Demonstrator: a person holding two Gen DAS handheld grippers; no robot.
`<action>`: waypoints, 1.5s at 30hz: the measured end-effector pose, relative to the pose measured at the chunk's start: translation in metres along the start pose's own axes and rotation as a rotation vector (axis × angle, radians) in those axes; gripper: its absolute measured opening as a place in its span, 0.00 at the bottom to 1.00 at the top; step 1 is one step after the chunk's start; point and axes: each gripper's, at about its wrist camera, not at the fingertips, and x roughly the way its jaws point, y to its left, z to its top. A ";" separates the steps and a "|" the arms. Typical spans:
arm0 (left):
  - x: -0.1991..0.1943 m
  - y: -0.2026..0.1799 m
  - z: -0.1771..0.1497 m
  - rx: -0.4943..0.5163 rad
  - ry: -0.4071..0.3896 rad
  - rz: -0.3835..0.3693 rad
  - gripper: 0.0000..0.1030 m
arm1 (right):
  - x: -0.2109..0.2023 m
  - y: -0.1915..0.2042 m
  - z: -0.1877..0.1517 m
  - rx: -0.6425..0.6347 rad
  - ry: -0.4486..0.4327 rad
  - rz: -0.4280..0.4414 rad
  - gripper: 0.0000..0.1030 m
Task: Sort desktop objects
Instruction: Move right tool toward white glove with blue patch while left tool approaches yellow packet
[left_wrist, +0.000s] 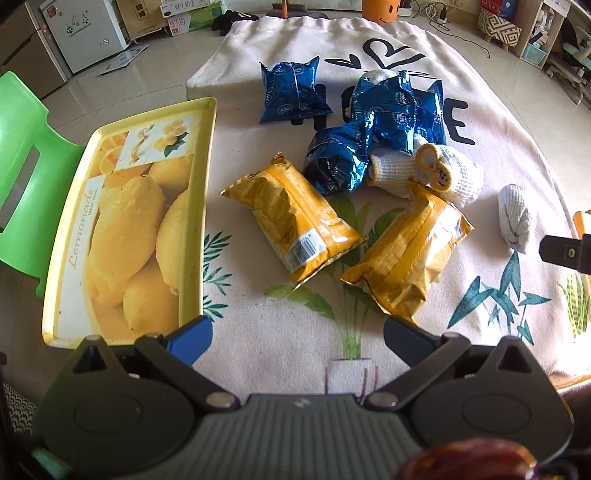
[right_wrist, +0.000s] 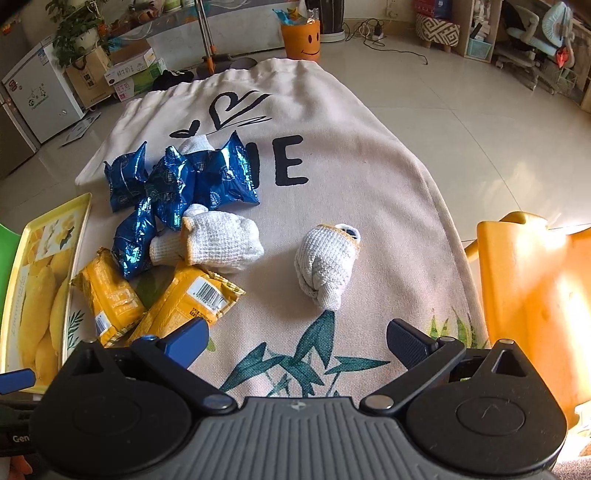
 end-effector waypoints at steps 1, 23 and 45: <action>0.000 0.003 0.000 -0.009 -0.002 0.001 0.99 | 0.001 -0.003 0.000 0.008 0.011 -0.023 1.00; 0.006 0.024 -0.001 -0.133 0.028 -0.004 0.99 | -0.010 -0.039 0.019 0.131 0.016 0.009 1.00; 0.021 0.022 0.042 -0.192 0.057 -0.013 0.99 | 0.009 -0.045 0.038 0.167 0.073 0.056 1.00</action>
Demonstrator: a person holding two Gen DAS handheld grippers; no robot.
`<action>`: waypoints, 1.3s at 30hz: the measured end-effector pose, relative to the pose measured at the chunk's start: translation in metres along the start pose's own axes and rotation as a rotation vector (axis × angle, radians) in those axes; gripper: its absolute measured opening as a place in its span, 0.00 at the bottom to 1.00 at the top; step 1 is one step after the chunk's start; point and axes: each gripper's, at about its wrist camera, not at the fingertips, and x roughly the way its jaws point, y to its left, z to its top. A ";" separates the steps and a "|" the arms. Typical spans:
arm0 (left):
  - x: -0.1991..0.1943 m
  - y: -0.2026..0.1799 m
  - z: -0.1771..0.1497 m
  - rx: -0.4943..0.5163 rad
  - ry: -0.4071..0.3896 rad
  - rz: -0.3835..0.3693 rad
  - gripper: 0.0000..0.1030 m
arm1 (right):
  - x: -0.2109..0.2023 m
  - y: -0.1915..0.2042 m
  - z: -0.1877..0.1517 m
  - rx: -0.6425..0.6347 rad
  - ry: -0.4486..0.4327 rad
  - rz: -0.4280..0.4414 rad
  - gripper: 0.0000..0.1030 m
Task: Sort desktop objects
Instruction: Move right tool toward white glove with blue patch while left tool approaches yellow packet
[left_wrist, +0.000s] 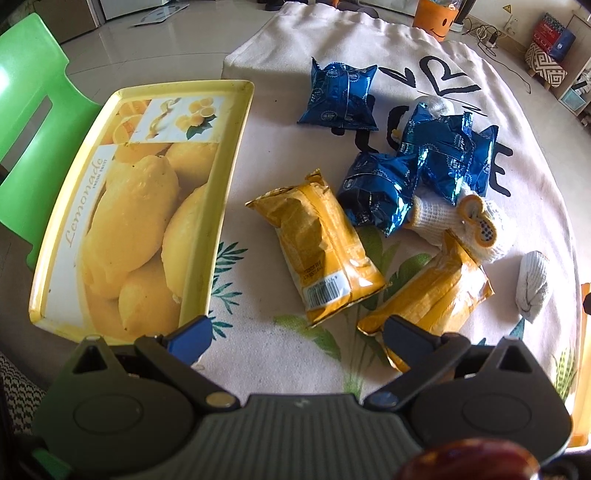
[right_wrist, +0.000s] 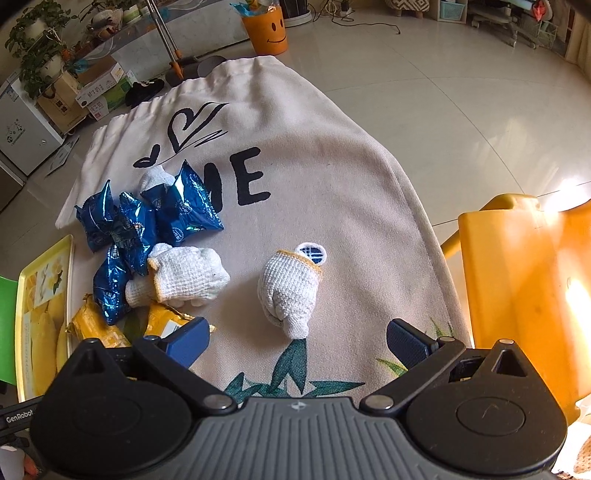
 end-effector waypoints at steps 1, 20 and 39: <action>0.001 -0.002 0.003 0.008 0.003 -0.001 0.99 | 0.001 -0.001 0.000 0.010 0.003 0.008 1.00; 0.040 -0.007 0.031 -0.022 0.056 -0.026 0.99 | 0.032 -0.002 0.007 0.095 0.054 -0.014 0.99; 0.072 -0.015 0.037 -0.042 0.093 0.013 0.99 | 0.071 -0.001 0.023 0.227 0.112 0.004 0.96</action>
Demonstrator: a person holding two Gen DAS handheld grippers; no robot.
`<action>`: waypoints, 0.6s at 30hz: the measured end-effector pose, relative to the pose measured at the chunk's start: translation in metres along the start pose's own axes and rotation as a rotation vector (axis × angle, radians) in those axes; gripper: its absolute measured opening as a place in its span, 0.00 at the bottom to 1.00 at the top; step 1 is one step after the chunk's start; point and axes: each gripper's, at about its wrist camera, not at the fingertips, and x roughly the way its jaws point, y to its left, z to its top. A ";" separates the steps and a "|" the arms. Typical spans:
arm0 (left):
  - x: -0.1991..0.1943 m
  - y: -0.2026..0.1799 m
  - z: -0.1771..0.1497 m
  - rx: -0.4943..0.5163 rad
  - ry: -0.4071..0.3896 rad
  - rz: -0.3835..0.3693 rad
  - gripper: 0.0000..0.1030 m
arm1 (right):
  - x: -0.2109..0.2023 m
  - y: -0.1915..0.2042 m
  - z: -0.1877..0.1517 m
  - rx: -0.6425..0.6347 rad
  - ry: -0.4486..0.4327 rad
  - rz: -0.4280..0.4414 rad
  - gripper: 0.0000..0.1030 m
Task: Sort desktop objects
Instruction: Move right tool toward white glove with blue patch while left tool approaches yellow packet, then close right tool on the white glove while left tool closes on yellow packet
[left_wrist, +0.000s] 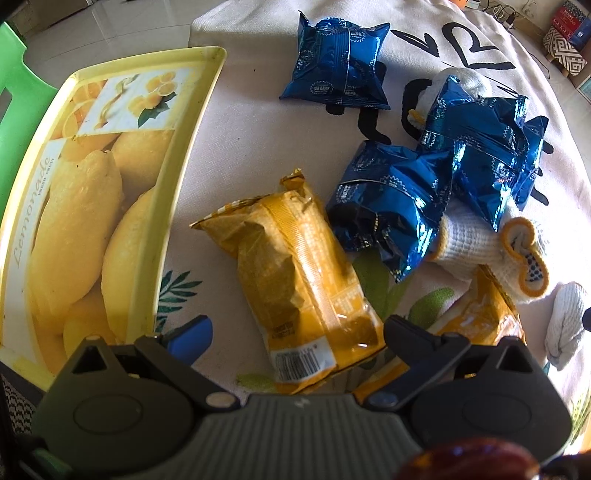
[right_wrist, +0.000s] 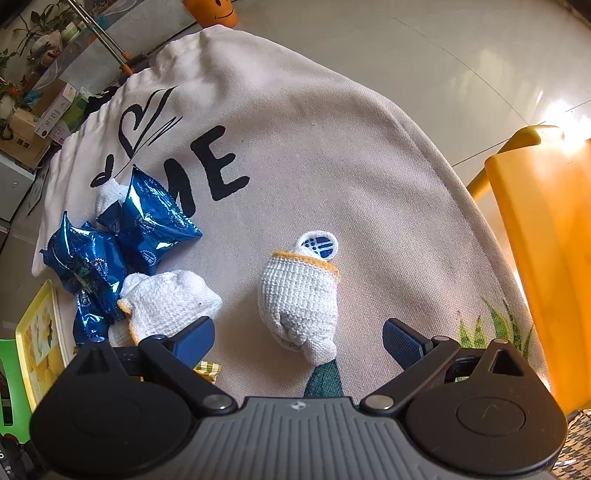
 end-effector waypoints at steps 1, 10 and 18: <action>0.001 -0.001 0.000 -0.001 0.000 0.003 0.99 | 0.002 0.001 0.000 -0.002 0.001 -0.002 0.95; 0.008 -0.003 0.004 -0.028 0.008 0.023 0.99 | 0.013 0.008 0.003 -0.005 0.000 -0.022 0.88; 0.017 -0.011 0.005 -0.016 0.009 0.043 0.99 | 0.021 0.008 0.004 0.006 0.012 -0.025 0.80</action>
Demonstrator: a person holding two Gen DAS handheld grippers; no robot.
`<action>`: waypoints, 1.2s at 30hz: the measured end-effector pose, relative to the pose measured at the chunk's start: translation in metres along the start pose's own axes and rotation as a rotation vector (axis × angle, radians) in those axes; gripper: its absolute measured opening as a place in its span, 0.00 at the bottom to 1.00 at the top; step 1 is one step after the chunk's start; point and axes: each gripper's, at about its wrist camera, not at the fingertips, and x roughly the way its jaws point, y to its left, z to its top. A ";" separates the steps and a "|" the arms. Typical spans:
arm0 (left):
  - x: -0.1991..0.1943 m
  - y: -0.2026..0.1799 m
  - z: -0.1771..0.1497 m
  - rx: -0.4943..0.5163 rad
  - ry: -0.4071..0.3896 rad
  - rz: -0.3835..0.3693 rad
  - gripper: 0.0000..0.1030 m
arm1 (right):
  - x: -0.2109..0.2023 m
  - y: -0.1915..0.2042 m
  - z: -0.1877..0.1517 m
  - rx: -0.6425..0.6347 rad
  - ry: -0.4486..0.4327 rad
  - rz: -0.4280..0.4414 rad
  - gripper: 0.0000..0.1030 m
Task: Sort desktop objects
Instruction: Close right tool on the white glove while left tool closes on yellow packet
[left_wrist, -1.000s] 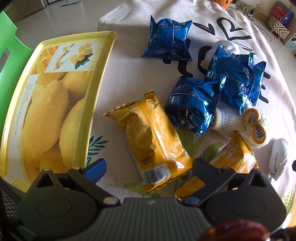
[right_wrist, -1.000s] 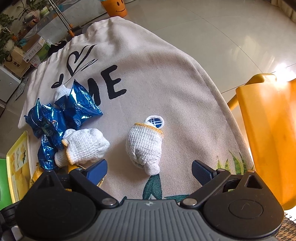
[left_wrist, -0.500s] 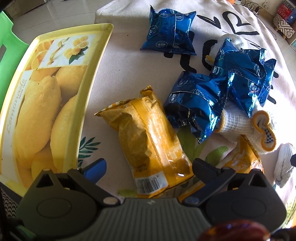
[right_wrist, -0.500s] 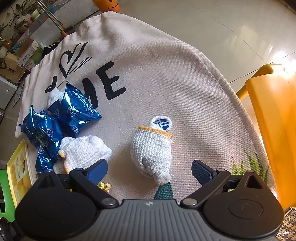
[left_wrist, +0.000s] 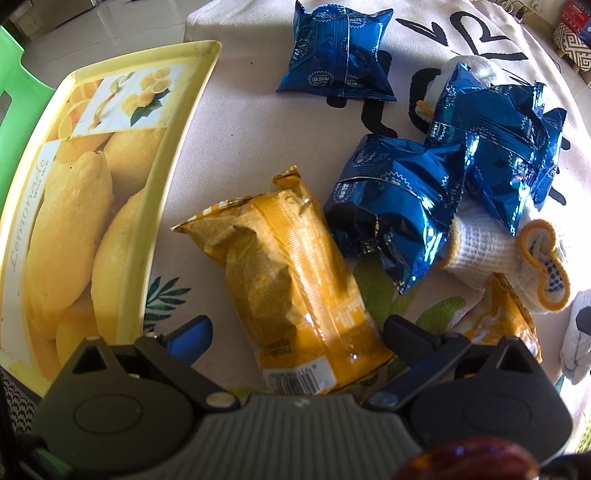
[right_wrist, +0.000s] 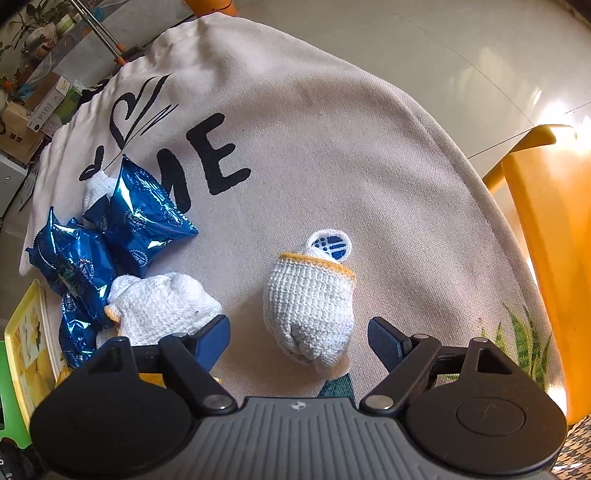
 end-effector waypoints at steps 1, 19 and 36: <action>0.001 0.000 0.000 -0.005 0.003 0.000 0.99 | 0.001 0.000 0.000 0.002 0.000 -0.001 0.80; 0.009 -0.002 -0.001 -0.035 0.012 0.011 0.98 | 0.017 0.007 0.000 0.011 0.009 -0.013 0.56; -0.020 -0.002 -0.010 -0.012 -0.038 -0.043 0.77 | -0.005 0.012 -0.001 0.023 -0.062 0.052 0.47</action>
